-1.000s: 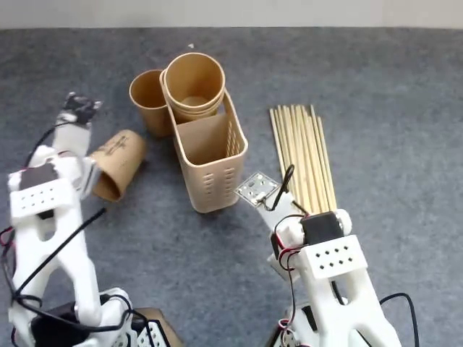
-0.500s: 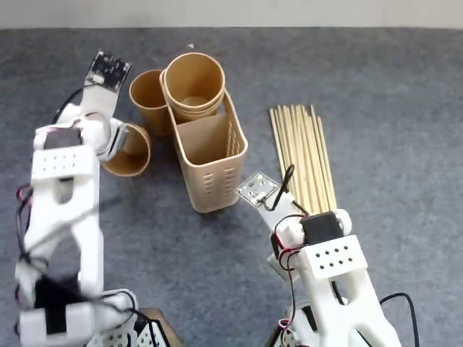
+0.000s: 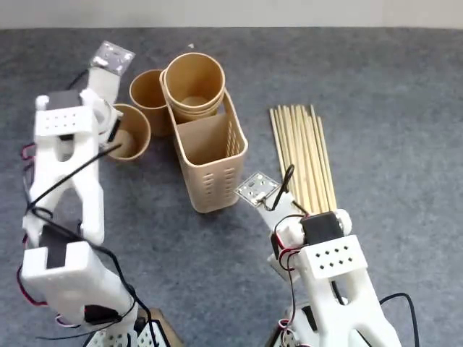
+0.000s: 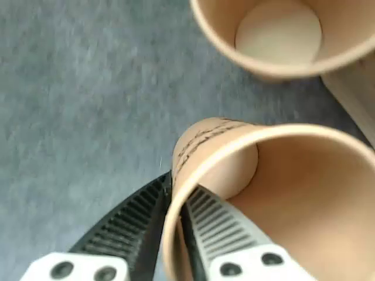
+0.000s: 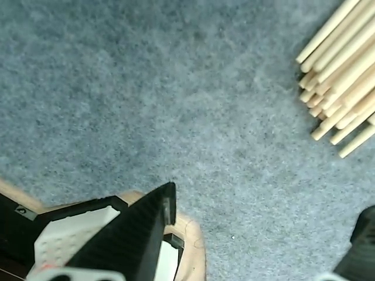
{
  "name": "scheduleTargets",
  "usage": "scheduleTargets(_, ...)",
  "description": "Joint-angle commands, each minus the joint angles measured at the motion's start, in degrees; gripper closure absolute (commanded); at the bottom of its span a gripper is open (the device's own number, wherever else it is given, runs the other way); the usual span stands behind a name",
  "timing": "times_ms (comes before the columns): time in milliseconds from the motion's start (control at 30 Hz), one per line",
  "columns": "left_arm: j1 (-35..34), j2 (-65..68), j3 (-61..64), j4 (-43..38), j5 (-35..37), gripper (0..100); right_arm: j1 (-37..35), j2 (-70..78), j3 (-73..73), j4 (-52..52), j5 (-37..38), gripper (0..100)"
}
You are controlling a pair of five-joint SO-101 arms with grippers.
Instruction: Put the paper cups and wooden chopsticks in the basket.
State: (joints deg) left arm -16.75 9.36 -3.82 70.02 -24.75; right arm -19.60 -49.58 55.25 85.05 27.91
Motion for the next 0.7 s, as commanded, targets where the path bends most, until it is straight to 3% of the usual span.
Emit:
scheduleTargets(0,-1.7,-9.1,-13.5,19.6,-0.1,100,0.7,0.2,-0.2,-0.6,-1.0,55.9)
scheduleTargets(67,-2.3,-12.4,-21.6,24.9,0.2,100,1.0,0.2,-0.2,-1.9,-1.3,55.9)
scheduleTargets(167,-1.9,-17.4,-33.7,26.5,1.7,100,1.5,0.2,0.6,-7.2,-5.8,55.9)
scheduleTargets(267,5.4,-21.0,-42.9,26.8,2.8,100,3.4,0.1,5.7,-16.7,-10.0,55.9)
scheduleTargets(400,17.8,-21.1,-45.0,25.8,6.5,100,6.5,0.1,13.2,-30.5,-14.7,55.9)
scheduleTargets(500,21.1,-18.4,-45.1,22.4,12.4,100,6.4,0.1,18.9,-39.9,-16.1,55.9)
scheduleTargets(667,24.6,-12.1,-45.1,19.5,17.7,100,6.3,0.1,24.1,-47.2,-16.2,55.9)
